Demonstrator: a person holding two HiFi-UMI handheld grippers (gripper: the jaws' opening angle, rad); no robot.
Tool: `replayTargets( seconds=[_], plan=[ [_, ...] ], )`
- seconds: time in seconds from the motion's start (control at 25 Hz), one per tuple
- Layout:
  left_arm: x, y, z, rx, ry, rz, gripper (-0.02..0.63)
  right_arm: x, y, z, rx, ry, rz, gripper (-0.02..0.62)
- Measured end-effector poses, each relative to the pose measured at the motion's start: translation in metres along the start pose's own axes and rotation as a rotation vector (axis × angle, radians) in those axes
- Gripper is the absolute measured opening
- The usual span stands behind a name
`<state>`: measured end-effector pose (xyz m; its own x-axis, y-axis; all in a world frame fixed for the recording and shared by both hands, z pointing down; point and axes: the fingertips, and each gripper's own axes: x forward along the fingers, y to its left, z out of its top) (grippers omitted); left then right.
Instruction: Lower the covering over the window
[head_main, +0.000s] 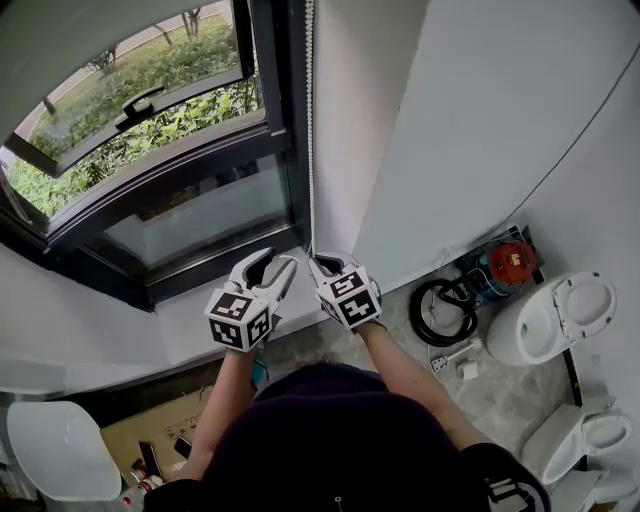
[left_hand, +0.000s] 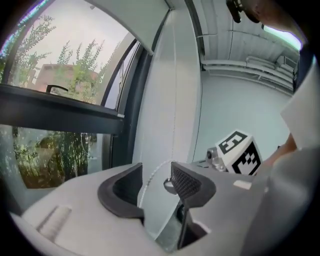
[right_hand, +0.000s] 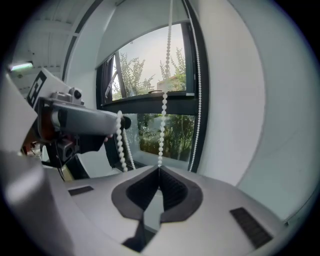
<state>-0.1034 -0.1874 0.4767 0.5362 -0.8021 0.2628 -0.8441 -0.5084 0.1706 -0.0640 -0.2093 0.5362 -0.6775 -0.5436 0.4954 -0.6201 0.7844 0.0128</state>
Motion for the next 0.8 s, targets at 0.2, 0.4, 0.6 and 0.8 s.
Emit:
replayTargets(
  seconds=[0.2, 0.4, 0.6, 0.8],
  plan=[
    [-0.008, -0.008, 0.024, 0.06, 0.002, -0.006, 0.178, 0.0, 0.001, -0.001, 0.001, -0.001, 0.002, 0.012],
    [-0.013, -0.019, 0.047, 0.062, -0.054, -0.028, 0.178, -0.001, 0.001, -0.001, 0.001, 0.001, 0.005, 0.012],
    [-0.022, -0.025, 0.081, 0.076, -0.149, -0.036, 0.178, -0.001, 0.003, -0.002, -0.001, 0.005, 0.008, 0.012],
    [-0.018, -0.031, 0.097, 0.115, -0.172, -0.053, 0.178, 0.0, 0.005, -0.005, -0.008, 0.013, 0.014, 0.012]
  ],
)
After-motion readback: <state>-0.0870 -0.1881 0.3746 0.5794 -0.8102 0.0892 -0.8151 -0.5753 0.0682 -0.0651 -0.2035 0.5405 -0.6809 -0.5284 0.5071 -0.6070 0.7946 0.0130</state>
